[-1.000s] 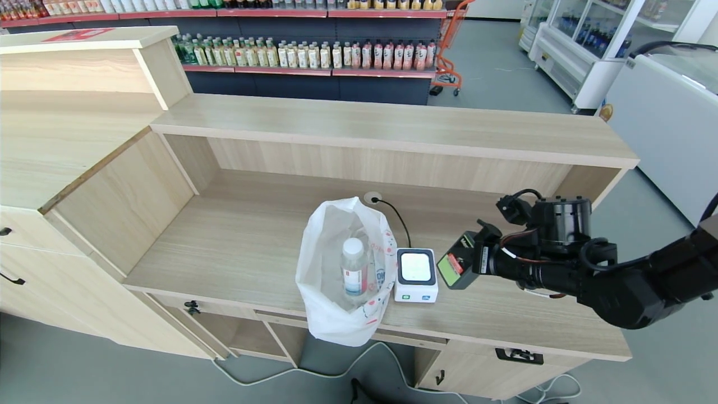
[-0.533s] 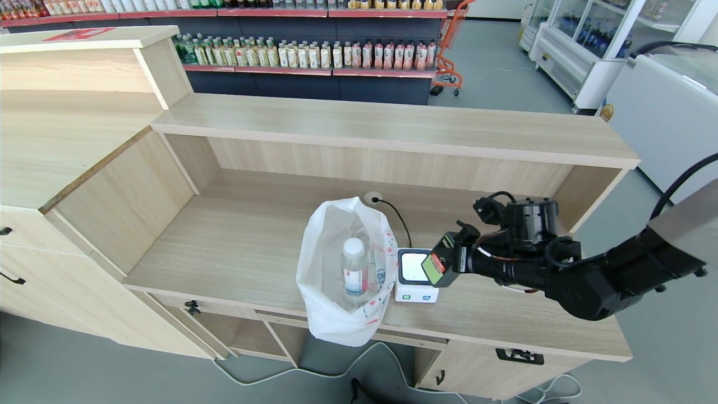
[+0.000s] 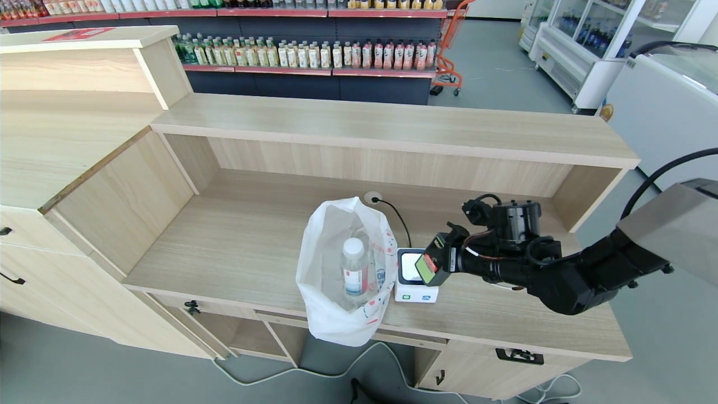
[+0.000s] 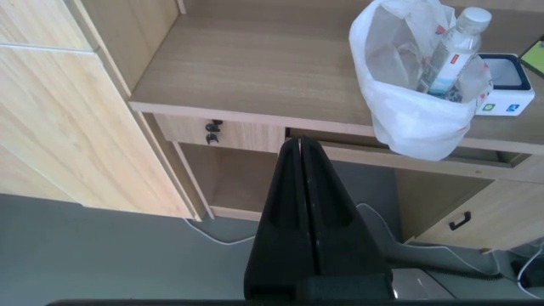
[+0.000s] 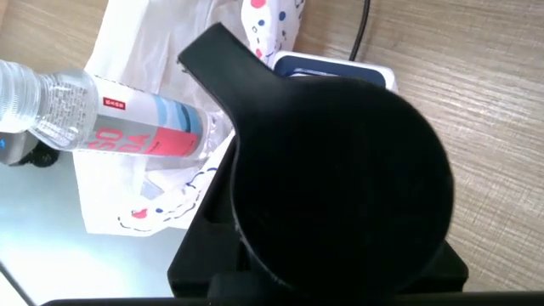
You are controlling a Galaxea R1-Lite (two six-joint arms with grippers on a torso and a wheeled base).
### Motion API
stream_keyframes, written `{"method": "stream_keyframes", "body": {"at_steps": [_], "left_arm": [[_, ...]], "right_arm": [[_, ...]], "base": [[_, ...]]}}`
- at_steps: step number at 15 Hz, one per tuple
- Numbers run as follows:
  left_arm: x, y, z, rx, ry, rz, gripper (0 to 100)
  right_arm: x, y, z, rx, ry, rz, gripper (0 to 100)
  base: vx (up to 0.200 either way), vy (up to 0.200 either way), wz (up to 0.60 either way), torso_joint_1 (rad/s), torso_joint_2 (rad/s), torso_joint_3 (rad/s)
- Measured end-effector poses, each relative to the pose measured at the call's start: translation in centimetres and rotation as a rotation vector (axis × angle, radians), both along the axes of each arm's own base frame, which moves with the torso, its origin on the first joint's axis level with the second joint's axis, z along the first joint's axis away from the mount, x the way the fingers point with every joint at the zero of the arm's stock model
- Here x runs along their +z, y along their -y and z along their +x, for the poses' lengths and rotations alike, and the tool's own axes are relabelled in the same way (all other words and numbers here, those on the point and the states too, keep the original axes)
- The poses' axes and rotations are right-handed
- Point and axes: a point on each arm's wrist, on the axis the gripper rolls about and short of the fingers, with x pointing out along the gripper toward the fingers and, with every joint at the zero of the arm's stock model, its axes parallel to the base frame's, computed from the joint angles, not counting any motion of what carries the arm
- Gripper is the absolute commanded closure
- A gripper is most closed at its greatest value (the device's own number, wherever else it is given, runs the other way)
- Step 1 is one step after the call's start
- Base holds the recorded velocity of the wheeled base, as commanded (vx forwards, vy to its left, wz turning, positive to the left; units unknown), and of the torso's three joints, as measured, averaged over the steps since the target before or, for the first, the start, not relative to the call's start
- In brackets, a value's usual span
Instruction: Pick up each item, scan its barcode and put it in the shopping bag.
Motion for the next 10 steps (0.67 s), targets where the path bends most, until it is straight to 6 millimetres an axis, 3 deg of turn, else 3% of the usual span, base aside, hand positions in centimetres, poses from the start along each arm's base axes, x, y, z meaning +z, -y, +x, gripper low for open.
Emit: {"method": "stream_keyframes", "body": {"at_steps": [10], "left_arm": [[0.0, 0.0, 0.0, 0.000, 0.000, 0.000, 100]], "right_arm": [[-1.2, -2.2, 1.7, 0.032, 0.011, 0.003, 100]], "base": [[0.000, 0.000, 0.00, 0.000, 0.00, 0.000]]}}
